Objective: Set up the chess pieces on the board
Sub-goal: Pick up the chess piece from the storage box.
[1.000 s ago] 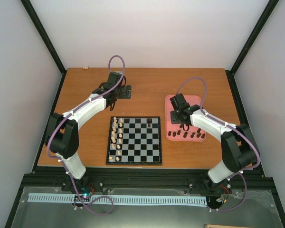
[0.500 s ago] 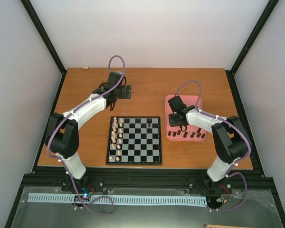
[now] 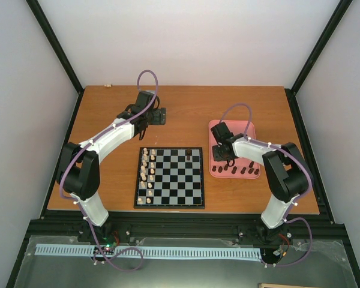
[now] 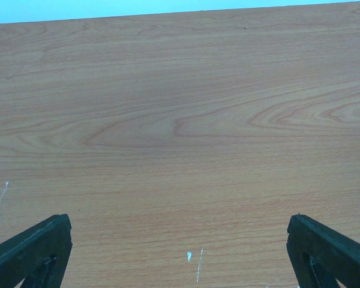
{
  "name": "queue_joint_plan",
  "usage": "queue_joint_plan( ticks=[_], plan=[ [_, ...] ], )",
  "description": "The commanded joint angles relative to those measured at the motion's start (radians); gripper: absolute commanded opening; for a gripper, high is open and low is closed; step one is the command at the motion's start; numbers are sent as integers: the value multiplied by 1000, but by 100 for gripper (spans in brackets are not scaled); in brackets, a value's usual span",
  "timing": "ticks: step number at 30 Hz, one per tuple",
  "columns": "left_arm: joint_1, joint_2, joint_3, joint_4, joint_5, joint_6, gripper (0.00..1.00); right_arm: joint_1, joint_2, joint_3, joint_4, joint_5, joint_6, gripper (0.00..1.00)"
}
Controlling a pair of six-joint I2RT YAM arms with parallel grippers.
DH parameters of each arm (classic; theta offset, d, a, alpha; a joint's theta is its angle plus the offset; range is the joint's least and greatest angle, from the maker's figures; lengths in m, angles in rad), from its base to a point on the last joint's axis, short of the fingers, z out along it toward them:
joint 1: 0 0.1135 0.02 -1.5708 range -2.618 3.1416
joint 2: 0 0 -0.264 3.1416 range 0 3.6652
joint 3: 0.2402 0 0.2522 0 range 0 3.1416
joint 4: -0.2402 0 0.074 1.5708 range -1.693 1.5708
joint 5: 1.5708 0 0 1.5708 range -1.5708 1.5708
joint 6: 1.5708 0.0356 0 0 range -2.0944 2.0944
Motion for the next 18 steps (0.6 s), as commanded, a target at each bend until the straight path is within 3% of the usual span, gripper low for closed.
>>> queue_joint_plan(
  ticks=[1,12,18],
  plan=[
    [6,16,30,-2,6,-11,100,-10,-6,27,4,29,5,19],
    [6,16,31,-2,8,-12,100,-7,-104,29,-16,17,11,9],
    [6,16,32,-3,7,-12,100,43,-192,53,-59,4,10,9]
  ],
)
